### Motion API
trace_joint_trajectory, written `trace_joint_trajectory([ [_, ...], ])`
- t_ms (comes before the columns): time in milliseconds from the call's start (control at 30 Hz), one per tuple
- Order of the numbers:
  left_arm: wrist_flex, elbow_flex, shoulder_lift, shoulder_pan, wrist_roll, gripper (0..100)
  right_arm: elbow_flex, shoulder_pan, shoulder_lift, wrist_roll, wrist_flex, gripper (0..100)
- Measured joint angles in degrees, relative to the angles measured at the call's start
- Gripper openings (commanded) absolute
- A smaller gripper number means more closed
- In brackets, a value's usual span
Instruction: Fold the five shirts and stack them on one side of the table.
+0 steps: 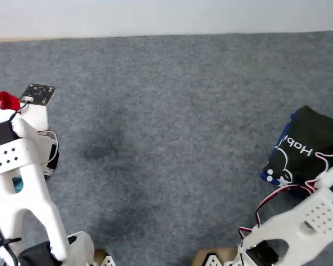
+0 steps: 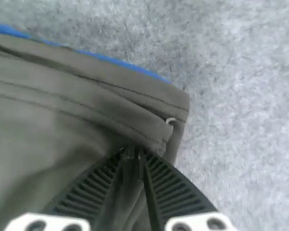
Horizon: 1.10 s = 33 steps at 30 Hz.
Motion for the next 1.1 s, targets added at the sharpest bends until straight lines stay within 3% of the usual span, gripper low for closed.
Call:
trace_joint_trajectory([
  [233, 0.0, 0.0, 0.0, 0.0, 0.0, 1, -2.4, 0.4, 3.0, 1.9, -7.7, 2.0],
  [633, 0.0, 0.0, 0.0, 0.0, 0.0, 1, -10.3, 0.2, 3.7, 1.9, -8.4, 2.0],
  [833, 0.0, 0.0, 0.0, 0.0, 0.0, 1, -10.3, -2.3, -0.3, 1.9, 3.2, 2.0],
  [1100, 0.0, 0.0, 0.0, 0.0, 0.0, 1, -10.4, -12.8, -7.2, -1.1, 25.0, 2.0],
])
